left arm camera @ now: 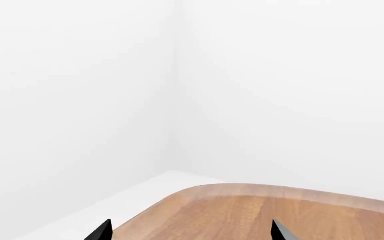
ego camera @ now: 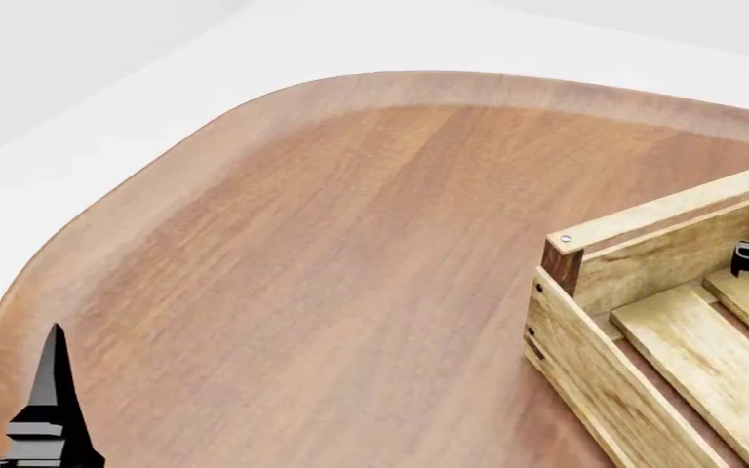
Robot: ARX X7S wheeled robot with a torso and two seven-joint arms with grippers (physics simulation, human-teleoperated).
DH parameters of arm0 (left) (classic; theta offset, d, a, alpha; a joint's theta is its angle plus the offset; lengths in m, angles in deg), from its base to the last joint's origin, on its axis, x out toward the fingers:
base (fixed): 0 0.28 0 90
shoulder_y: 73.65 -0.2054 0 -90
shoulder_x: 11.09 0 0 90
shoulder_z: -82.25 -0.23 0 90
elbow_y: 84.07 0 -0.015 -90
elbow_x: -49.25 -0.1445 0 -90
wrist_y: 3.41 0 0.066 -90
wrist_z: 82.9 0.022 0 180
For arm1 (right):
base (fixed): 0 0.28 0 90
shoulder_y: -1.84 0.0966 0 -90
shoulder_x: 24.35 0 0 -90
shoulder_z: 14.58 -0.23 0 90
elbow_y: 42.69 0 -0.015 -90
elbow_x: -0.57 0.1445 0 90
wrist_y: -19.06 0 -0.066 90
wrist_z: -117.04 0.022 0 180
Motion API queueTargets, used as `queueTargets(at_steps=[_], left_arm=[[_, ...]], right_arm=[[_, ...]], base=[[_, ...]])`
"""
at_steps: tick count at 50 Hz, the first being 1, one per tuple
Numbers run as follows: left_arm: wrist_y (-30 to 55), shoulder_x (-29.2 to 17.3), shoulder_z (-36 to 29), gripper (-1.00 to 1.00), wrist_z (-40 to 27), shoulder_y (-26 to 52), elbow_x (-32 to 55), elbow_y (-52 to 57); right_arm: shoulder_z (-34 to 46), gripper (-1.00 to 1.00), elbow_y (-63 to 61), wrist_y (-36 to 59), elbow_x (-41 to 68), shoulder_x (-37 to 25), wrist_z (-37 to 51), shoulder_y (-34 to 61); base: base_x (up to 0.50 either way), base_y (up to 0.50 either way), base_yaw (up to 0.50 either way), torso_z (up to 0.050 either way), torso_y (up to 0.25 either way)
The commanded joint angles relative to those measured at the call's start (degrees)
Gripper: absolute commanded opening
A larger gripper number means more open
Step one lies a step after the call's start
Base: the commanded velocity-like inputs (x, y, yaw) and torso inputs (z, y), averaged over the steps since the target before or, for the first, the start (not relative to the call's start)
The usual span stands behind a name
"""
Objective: Pick up the salad dressing and put it in the tray.
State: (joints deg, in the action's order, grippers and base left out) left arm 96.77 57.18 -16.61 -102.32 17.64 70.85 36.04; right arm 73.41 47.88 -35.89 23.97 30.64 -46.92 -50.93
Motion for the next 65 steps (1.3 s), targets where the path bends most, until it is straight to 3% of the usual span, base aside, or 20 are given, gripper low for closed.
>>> queueTargets(at_steps=[1, 10, 26, 37, 65], left_arm=[[-0.3, -0.1, -0.3, 1.00, -0.1, 0.0, -0.2, -0.3], [-0.7, -0.1, -0.5, 1.00, -0.1, -0.2, -0.3, -0.8], [-0.9, -0.2, -0.8, 1.00, -0.4, -0.3, -0.5, -1.0], [-1.3, -0.3, -1.2, 1.00, -0.4, -0.2, -0.9, -1.3], [-1.7, -0.5, -1.5, 1.00, -0.8, -0.2, -1.2, -1.8]], right_arm=[[-0.1, -1.00, 10.0, -5.8, -3.3, 0.6, -1.5, 2.2], [1.0, -1.00, 18.8, -10.7, -5.9, 1.6, -1.5, 2.6], [2.2, -1.00, 45.0, -24.3, -9.8, 3.9, -3.1, 8.7], [5.2, -1.00, 74.1, -44.4, -15.2, 7.5, -2.8, 16.0], [-3.1, -1.00, 74.4, -45.9, -18.4, 9.2, -1.8, 12.0]], base=[[0.00, 0.00, 0.00, 0.000, 0.000], [0.00, 0.00, 0.00, 0.000, 0.001], [0.00, 0.00, 0.00, 0.000, 0.001], [0.00, 0.00, 0.00, 0.001, 0.001], [0.00, 0.00, 0.00, 0.000, 0.000]])
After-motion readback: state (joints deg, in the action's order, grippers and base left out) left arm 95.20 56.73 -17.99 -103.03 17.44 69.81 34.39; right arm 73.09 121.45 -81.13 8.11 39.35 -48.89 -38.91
